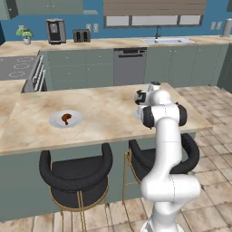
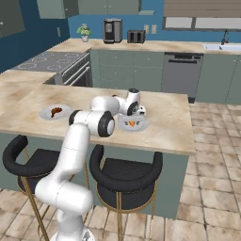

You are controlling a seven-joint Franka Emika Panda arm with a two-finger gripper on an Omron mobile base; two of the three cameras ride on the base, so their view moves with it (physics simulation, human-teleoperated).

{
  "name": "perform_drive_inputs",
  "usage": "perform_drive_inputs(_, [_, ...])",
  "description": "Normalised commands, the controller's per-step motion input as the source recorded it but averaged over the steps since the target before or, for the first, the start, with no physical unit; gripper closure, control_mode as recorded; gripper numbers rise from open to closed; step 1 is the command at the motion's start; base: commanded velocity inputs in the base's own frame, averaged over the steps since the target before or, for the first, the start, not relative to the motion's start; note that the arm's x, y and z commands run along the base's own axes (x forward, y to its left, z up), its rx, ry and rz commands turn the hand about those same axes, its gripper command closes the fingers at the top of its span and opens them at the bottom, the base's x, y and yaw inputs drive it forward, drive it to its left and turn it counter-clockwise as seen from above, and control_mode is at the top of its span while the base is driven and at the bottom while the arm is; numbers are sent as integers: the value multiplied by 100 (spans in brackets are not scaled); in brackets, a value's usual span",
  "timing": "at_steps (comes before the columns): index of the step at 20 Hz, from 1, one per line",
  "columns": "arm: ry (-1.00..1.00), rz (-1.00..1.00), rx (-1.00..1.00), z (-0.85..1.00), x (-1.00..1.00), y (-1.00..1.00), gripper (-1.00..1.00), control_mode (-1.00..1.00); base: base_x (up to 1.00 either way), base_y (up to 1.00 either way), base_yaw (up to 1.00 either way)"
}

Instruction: Transport the chicken drumstick and carrot to the fridge. Place the chicken drumstick on the rack containing meat and place the carrot on the rack containing the vegetable, ensuring meats and vegetables are on different racks.

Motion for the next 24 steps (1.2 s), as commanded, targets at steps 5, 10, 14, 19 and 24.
perform_drive_inputs(5, [0, 1, 0, -57, -54, 14, 100, -100, 0, 0, 0])
perform_drive_inputs(10, [-11, 1, 0, -22, -59, 24, 100, -100, 0, 0, 0])
perform_drive_inputs(14, [-23, 0, 0, 27, -95, 6, 100, -100, 0, 0, 0])
perform_drive_inputs(19, [-29, 0, 0, 41, -100, 3, 100, -100, 0, 0, 0])
perform_drive_inputs(24, [-24, 0, 0, 95, -100, 5, 100, -100, 0, 0, 0])
